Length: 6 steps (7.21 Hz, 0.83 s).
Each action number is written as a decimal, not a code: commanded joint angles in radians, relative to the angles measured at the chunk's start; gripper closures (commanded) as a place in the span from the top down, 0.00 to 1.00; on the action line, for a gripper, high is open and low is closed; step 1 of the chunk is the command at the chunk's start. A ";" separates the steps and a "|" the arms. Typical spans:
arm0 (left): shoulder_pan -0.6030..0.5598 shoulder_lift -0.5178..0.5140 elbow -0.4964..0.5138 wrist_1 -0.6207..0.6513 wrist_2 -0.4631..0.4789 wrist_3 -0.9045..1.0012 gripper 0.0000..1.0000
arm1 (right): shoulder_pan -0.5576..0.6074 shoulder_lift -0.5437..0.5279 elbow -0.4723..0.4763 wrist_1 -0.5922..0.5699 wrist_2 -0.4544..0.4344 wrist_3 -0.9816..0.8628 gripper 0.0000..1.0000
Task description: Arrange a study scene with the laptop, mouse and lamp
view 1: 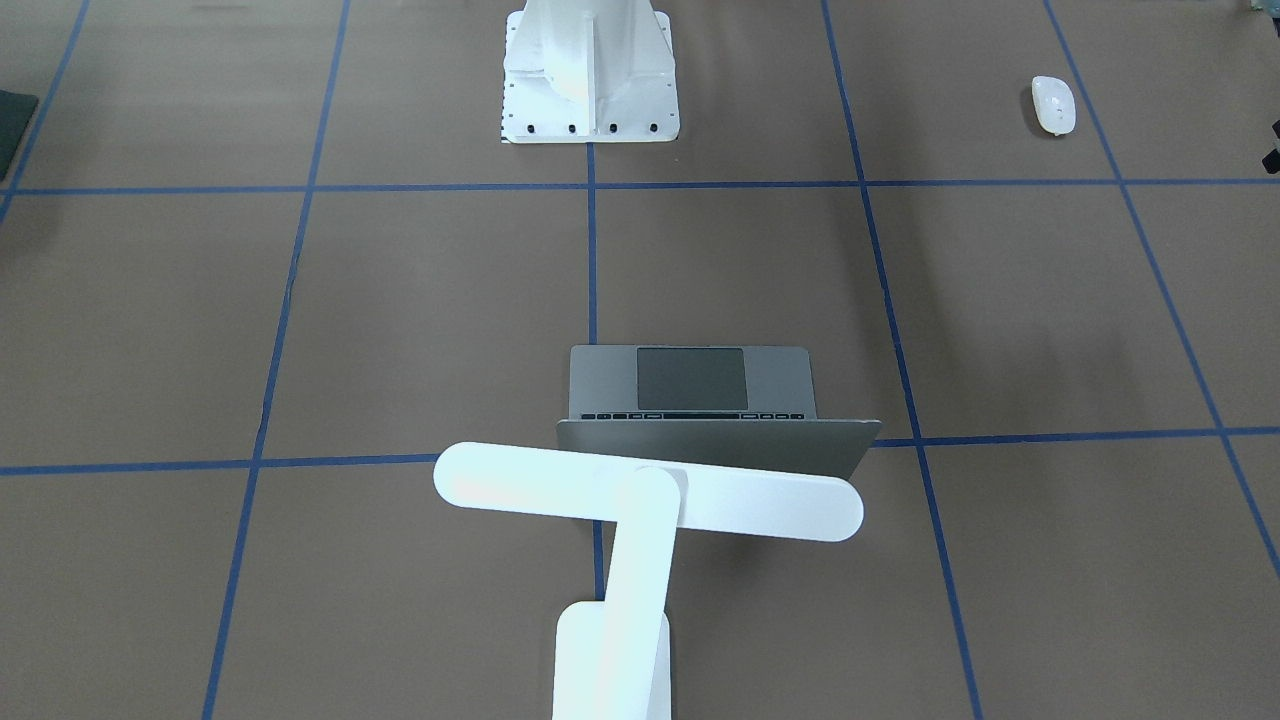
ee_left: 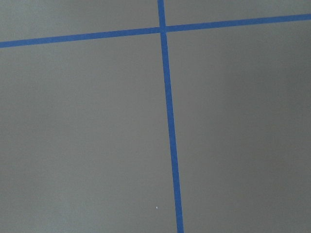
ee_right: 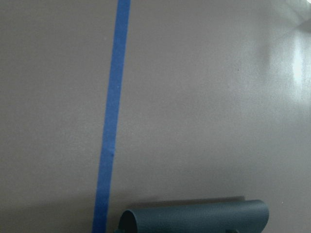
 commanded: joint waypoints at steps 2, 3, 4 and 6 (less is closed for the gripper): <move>-0.001 0.000 0.000 0.000 0.000 0.000 1.00 | -0.002 0.002 0.010 0.001 0.015 0.003 0.00; -0.001 0.000 0.000 0.000 0.000 0.000 1.00 | -0.004 0.008 0.022 0.001 0.037 0.005 0.00; -0.001 0.000 0.000 0.000 0.000 0.000 1.00 | -0.002 0.008 0.040 0.001 0.058 0.005 0.00; -0.003 0.000 0.000 0.000 0.000 0.000 1.00 | -0.002 0.009 0.109 -0.008 0.064 0.005 0.00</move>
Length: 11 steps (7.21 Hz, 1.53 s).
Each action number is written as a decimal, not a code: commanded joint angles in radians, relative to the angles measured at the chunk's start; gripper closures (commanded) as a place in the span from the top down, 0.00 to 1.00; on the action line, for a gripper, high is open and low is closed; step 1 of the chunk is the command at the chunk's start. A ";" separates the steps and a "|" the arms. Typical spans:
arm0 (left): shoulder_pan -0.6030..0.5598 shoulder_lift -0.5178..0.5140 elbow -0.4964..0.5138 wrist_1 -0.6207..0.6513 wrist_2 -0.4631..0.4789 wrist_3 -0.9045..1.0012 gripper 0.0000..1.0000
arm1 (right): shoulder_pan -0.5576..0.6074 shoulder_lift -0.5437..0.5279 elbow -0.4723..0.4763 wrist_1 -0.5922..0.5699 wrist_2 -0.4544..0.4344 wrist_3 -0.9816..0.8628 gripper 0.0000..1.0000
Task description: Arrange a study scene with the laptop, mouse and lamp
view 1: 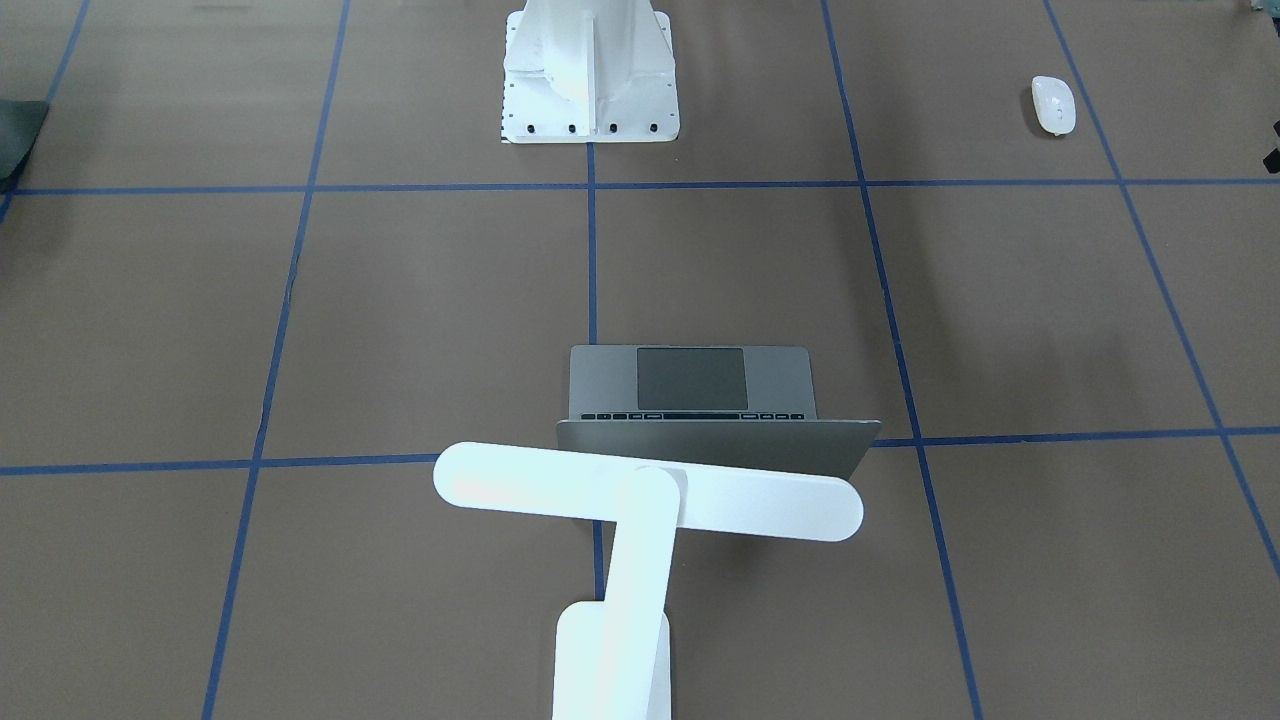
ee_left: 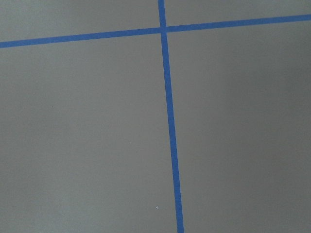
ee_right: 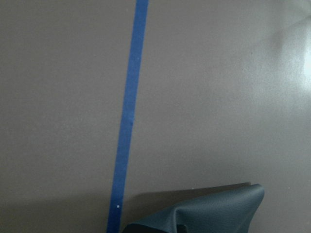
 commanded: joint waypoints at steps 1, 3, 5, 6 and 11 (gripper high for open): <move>-0.001 0.000 0.000 0.002 -0.002 0.000 1.00 | 0.002 0.002 0.101 -0.010 0.017 0.006 0.00; -0.002 0.000 0.002 0.002 -0.002 0.000 1.00 | 0.002 0.077 0.159 -0.010 0.054 0.040 0.00; -0.004 0.000 0.000 0.002 -0.002 -0.005 1.00 | 0.000 0.212 0.153 -0.001 0.078 0.177 0.00; -0.002 -0.001 0.002 0.002 -0.006 -0.008 1.00 | 0.000 0.269 0.158 0.001 0.080 0.219 0.00; -0.002 -0.003 0.002 0.003 -0.015 -0.009 1.00 | -0.193 0.651 0.147 0.004 0.062 0.670 0.00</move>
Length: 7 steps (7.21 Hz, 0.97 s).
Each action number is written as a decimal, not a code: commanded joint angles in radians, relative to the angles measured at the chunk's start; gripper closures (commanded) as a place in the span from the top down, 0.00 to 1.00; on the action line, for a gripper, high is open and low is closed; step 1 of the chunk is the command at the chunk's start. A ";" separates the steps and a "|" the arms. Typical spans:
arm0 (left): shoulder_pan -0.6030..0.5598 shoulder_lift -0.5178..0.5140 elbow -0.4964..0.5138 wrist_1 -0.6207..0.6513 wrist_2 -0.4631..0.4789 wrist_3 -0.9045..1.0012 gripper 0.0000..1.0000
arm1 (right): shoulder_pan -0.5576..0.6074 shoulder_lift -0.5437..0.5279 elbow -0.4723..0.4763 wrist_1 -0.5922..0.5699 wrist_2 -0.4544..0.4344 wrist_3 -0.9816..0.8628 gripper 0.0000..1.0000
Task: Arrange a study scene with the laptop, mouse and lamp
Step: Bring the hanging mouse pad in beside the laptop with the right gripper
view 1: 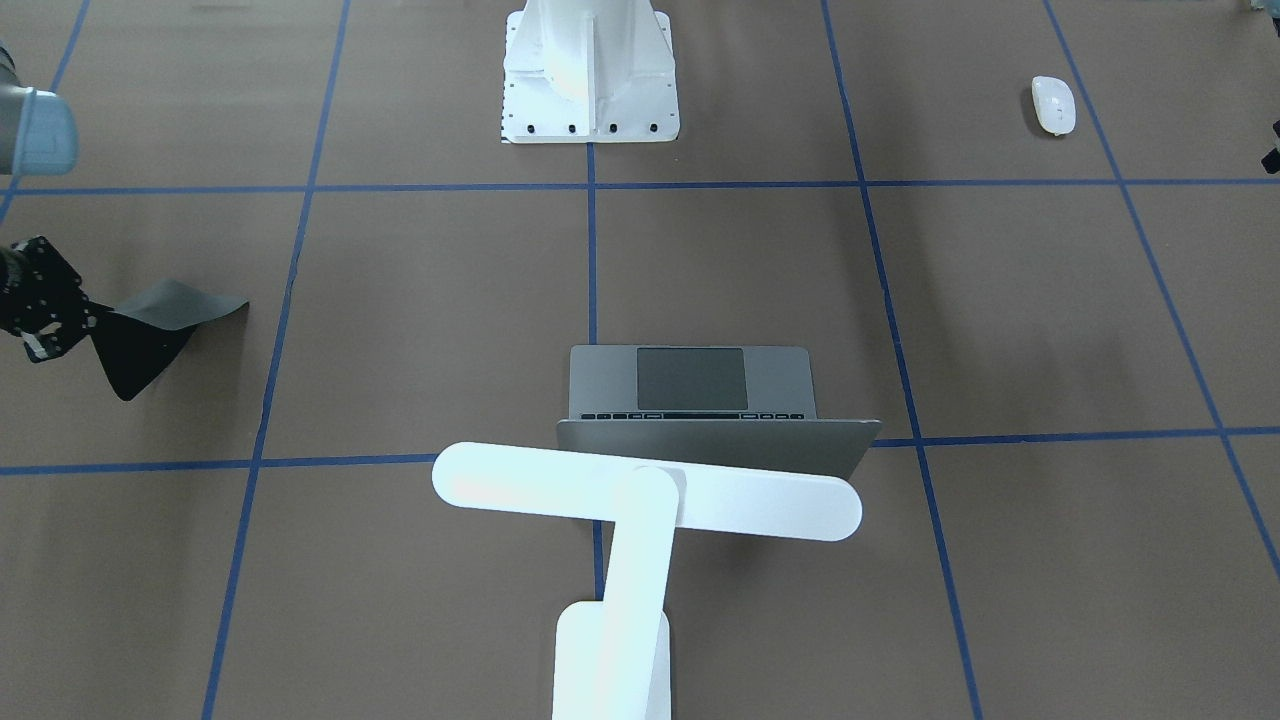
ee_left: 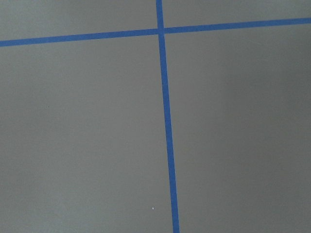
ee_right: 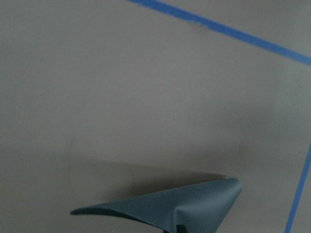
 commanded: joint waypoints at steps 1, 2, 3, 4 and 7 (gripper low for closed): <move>0.000 -0.002 0.000 0.001 0.000 -0.001 1.00 | -0.094 0.169 -0.008 0.001 -0.024 0.188 0.00; 0.000 -0.002 0.002 0.001 0.000 -0.001 1.00 | -0.129 0.206 -0.013 0.003 -0.058 0.246 0.00; 0.000 -0.002 0.002 0.001 0.001 -0.001 1.00 | -0.154 0.244 -0.025 0.015 -0.086 0.275 0.00; 0.000 -0.002 0.002 0.001 0.000 -0.001 1.00 | -0.176 0.257 -0.051 0.094 -0.118 0.339 0.00; 0.000 -0.005 0.002 0.003 0.000 -0.001 1.00 | -0.249 0.338 -0.216 0.378 -0.270 0.600 0.00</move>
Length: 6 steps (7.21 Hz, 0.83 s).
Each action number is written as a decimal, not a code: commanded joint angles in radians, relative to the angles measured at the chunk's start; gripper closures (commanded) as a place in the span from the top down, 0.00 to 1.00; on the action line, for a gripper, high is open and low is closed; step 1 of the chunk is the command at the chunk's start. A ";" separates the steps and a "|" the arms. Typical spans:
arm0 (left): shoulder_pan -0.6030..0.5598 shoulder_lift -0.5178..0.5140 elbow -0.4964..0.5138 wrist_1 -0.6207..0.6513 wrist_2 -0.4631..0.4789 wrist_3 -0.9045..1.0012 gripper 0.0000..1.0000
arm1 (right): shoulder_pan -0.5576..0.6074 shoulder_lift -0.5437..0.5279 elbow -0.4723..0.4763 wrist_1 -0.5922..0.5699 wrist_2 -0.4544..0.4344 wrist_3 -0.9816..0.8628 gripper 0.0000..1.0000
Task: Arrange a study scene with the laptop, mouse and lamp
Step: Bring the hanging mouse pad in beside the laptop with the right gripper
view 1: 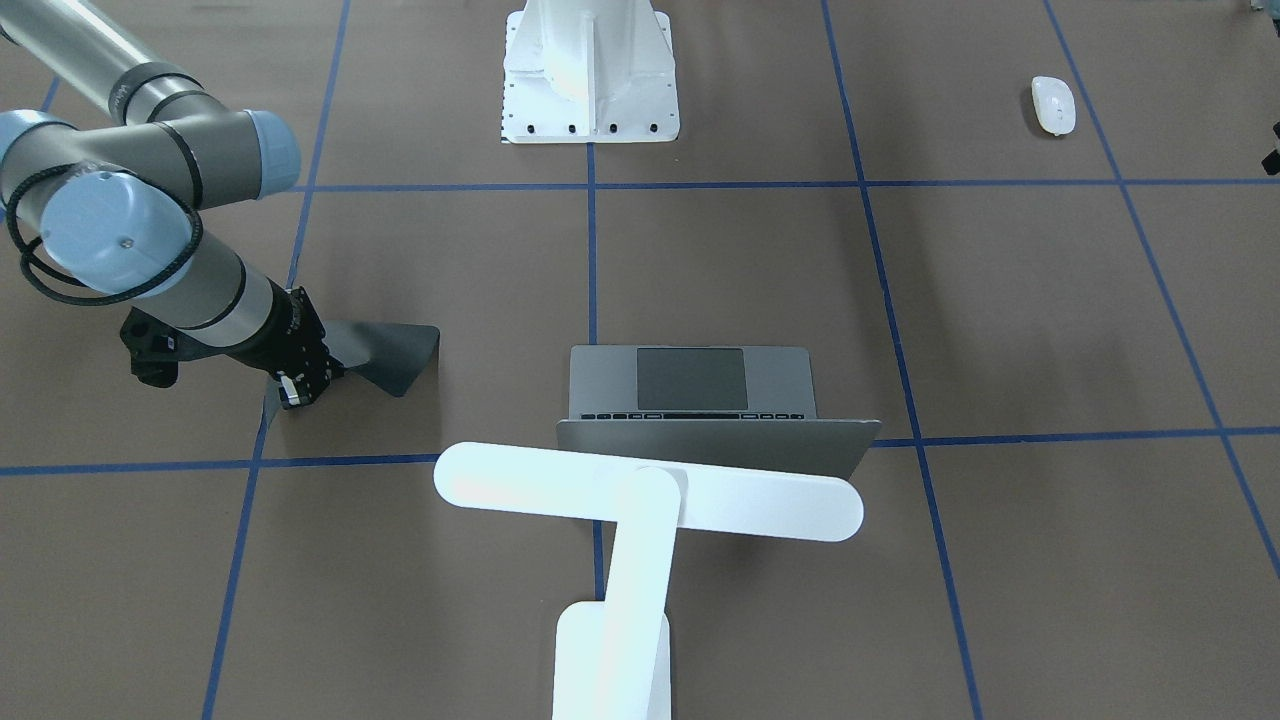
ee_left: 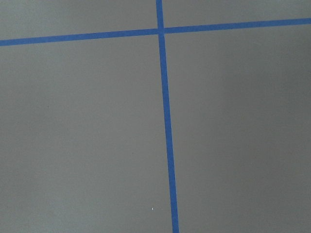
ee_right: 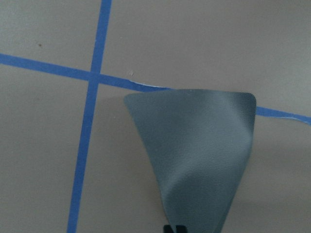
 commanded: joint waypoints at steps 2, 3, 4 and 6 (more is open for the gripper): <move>0.000 -0.002 0.000 0.001 0.000 0.000 1.00 | -0.034 0.103 -0.103 0.081 -0.076 0.143 0.00; 0.002 -0.002 0.000 0.001 0.001 0.000 1.00 | -0.037 0.122 -0.117 0.081 -0.077 0.150 0.00; 0.002 -0.004 0.000 0.001 0.000 0.000 1.00 | -0.043 0.159 -0.153 0.081 -0.094 0.194 0.00; 0.002 -0.010 0.018 -0.003 0.000 0.000 1.00 | -0.066 0.196 -0.175 0.097 -0.144 0.312 0.00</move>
